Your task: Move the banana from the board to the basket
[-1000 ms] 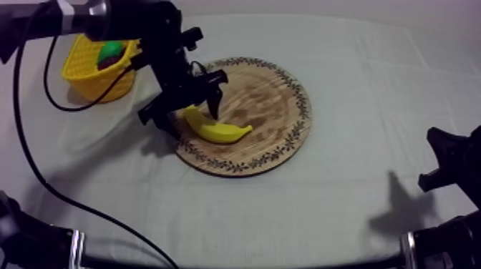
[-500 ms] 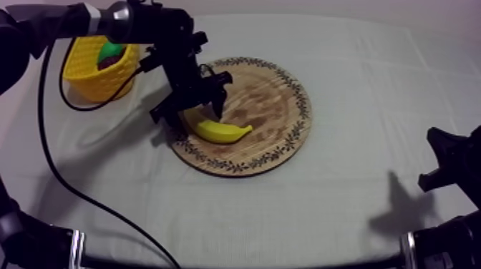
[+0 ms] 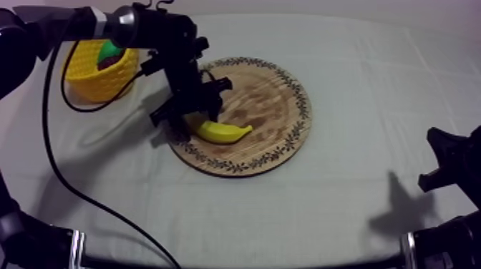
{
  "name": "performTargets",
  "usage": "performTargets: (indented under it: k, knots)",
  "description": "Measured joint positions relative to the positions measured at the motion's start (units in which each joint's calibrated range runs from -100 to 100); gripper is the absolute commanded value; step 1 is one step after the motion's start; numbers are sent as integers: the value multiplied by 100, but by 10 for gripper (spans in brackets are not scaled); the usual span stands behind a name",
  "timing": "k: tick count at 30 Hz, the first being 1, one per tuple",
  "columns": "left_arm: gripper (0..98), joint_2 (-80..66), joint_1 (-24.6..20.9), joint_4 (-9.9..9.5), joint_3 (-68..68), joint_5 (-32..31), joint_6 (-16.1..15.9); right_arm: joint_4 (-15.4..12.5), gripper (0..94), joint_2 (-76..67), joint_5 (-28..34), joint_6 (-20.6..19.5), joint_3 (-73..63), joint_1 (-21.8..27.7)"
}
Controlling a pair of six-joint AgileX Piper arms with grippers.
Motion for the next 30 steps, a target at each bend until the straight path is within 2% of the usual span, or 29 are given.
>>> performTargets:
  k: [3, 9, 30]
  knots:
    - [386, -29, -9, -60, 34, -110, -1, 0, 3, 0, 0, 0, 0, 0]
    - [335, -116, -12, -139, 125, -279, -6, 0, 3, 0, 2, 0, 0, 0]
    - [249, -809, -122, -189, 78, -189, -176, 0, 3, 0, 2, 0, 0, 0]
